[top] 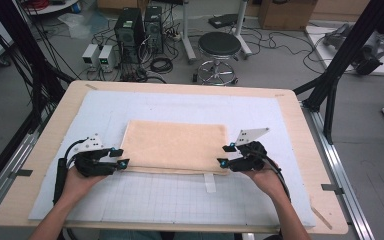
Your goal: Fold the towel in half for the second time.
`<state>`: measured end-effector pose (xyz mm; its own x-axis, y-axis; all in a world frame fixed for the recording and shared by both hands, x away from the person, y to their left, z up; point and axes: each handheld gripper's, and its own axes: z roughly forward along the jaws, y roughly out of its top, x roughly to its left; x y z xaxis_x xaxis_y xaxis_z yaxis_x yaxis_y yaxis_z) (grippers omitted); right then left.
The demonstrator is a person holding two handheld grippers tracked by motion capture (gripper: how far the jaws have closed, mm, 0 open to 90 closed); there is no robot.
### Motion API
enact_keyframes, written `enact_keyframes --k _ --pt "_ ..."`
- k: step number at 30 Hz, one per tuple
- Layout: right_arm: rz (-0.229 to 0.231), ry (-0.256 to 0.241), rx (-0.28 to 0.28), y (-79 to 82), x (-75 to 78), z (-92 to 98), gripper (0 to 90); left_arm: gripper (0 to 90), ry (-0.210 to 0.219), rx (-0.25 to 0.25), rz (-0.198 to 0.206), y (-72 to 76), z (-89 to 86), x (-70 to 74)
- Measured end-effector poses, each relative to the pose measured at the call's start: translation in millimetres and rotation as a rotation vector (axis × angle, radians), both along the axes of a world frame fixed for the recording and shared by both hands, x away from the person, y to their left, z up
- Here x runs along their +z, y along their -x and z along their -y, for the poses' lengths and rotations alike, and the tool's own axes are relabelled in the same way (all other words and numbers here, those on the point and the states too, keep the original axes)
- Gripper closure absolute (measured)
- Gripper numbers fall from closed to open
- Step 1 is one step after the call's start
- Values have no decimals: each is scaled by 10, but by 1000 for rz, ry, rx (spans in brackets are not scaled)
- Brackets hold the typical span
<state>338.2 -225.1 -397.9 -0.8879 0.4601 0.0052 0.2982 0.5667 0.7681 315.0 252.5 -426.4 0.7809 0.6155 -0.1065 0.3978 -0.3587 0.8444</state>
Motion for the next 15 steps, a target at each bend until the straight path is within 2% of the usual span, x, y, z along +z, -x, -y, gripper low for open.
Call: enact_keyframes --k 6,9,13,15 --pt "-26 5 18 106 -155 20 469 530 -32 -34 -8 42 21 -84" --pt "-26 24 27 138 -233 12 511 581 -57 -48 -1 60 28 -109" --pt "-34 60 32 146 -316 -10 632 687 -90 -35 19 70 35 -129" --pt "-33 55 27 129 -329 3 722 768 -101 -26 29 71 41 -125"
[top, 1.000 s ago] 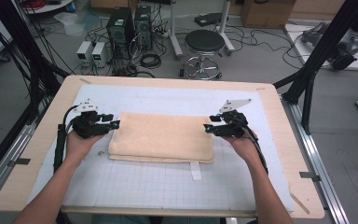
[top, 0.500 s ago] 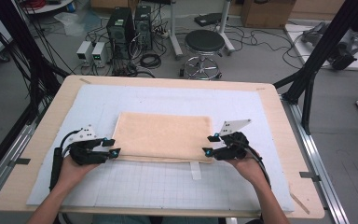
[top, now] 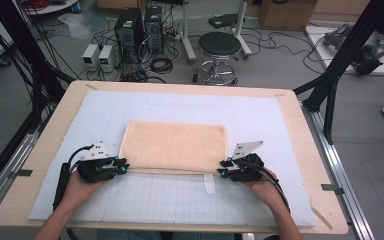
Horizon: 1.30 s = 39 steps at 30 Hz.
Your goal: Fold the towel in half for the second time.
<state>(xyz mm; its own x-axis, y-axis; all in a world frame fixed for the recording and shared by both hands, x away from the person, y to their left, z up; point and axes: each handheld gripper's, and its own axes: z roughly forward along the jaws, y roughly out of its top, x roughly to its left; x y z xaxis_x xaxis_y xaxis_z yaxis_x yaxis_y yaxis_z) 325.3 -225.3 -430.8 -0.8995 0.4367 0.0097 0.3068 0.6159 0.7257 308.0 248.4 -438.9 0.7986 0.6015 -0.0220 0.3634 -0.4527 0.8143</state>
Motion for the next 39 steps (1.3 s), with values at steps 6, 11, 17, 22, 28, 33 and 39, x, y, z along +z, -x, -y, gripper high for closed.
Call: enact_keyframes --k 6,11,17,22,28,33,39 --pt "17 -35 -9 -10 50 58 831 864 25 3 3 1 -29 52" --pt "40 -76 -21 10 146 129 835 867 50 -8 33 79 -33 136" --pt "-16 -72 5 18 111 137 716 839 33 -33 -16 103 -45 79" --pt "3 -129 -16 51 168 147 608 683 54 -11 -14 91 -63 103" --pt "9 -131 -57 10 166 134 570 652 72 9 -5 65 -31 134" --pt "19 -146 -92 -8 189 120 491 596 89 17 -18 42 -7 148" --pt "29 -139 -142 -9 194 79 349 492 98 42 -20 70 -10 163"
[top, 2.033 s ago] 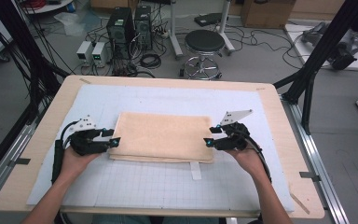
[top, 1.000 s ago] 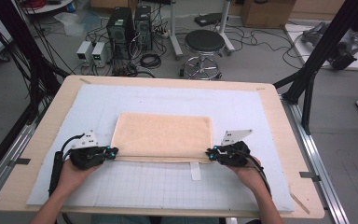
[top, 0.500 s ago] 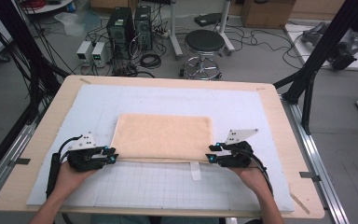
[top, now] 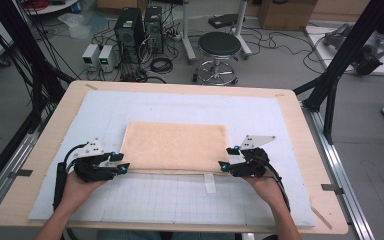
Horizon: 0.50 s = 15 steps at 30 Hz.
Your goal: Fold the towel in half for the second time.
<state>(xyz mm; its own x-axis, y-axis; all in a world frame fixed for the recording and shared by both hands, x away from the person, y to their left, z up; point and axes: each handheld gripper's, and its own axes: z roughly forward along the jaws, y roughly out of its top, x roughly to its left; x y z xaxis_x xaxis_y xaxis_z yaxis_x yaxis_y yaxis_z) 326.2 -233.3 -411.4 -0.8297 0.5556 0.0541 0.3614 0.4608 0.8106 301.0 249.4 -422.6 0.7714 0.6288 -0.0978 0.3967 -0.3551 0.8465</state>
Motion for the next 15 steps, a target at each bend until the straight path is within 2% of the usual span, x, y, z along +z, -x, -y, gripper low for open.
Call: enact_keyframes --k 4,10,15 --pt "20 1 -15 21 22 -24 302 393 5 22 6 33 -25 19" --pt "37 10 -19 55 42 -51 281 333 29 39 13 36 -56 50" --pt "42 6 -29 50 45 -37 264 302 25 43 15 30 -68 45"
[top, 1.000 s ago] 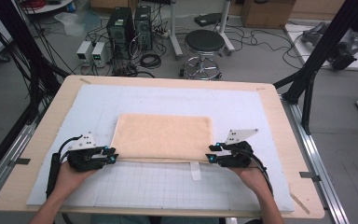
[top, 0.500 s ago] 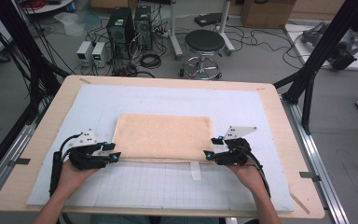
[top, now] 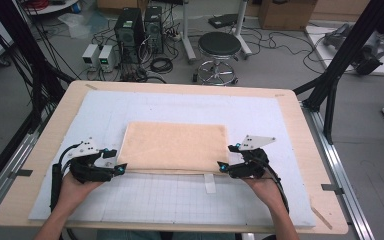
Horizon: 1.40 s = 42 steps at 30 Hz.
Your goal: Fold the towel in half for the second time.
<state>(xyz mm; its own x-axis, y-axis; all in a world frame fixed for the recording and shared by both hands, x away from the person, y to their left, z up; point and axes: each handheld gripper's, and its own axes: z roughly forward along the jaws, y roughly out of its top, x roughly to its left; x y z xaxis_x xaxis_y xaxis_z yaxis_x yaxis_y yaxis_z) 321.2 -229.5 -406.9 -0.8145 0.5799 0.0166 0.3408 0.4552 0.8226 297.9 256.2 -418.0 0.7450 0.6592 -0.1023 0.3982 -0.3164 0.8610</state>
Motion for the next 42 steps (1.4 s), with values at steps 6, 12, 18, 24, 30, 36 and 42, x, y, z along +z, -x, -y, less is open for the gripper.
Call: enact_keyframes --k 6,12,18,24,30,36,42 --pt "7 -1 -13 -7 2 13 254 279 -2 6 1 16 -9 7" --pt "8 -4 -29 11 14 21 229 269 4 13 8 33 -33 22" --pt "20 -9 -44 34 36 46 212 263 11 21 13 57 -59 43" --pt "29 -14 -58 74 48 76 196 259 18 26 11 88 -77 59" --pt "35 -17 -68 120 58 124 182 253 27 28 14 142 -92 75" --pt "38 -28 -75 169 65 175 168 233 26 29 18 208 -89 89" --pt "48 -28 -76 246 81 198 145 192 29 31 14 269 -82 102"
